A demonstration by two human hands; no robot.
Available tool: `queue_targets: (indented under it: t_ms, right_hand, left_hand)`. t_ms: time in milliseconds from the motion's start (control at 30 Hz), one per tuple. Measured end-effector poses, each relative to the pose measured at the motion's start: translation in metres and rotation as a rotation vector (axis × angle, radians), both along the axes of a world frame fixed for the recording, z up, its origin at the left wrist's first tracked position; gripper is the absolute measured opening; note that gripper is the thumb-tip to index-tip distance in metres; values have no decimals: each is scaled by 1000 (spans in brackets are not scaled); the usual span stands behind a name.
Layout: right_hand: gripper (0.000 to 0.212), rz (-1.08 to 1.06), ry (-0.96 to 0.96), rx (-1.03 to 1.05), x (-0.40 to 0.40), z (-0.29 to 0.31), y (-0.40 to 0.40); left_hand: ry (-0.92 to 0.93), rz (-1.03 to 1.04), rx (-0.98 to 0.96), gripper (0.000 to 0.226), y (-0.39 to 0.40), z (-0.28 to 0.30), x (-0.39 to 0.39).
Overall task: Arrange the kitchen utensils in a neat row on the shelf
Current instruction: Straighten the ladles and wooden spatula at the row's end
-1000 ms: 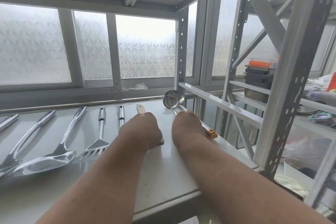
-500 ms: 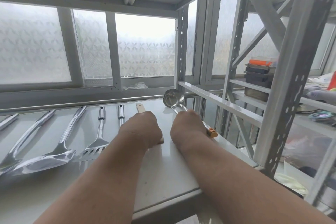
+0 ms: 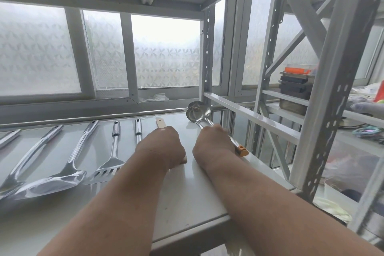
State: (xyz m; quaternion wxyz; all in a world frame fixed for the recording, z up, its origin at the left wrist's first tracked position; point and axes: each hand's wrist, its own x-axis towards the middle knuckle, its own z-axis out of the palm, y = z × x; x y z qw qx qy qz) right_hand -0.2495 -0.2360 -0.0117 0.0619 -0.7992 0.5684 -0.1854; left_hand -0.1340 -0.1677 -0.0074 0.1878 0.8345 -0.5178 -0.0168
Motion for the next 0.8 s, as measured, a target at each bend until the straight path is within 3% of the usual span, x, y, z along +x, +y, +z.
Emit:
queue_targets:
  t_ms: [233, 433, 500, 567, 667, 733, 800]
  right_hand:
    - [40, 72, -87, -99, -2, 1, 5]
    - [29, 184, -167, -170, 0, 3, 9]
    - [27, 217, -201, -171, 0, 2, 9]
    - [27, 241, -224, -174, -1, 1, 8]
    - [27, 263, -252, -169, -2, -1, 7]
    - [26, 274, -280, -163, -2, -1, 6]
    - [25, 280, -300, -154, -3, -2, 6]
  left_hand:
    - [-3, 21, -27, 20, 2, 3, -4]
    - [50, 78, -2, 67, 8, 10, -4]
    - [115, 104, -8, 61, 10, 15, -5]
    - [150, 141, -66, 43, 11, 18, -7]
    - [204, 174, -322, 10, 10, 22, -6]
    - [258, 200, -505, 4, 12, 26, -4]
    - [305, 255, -689, 15, 13, 29, -1]
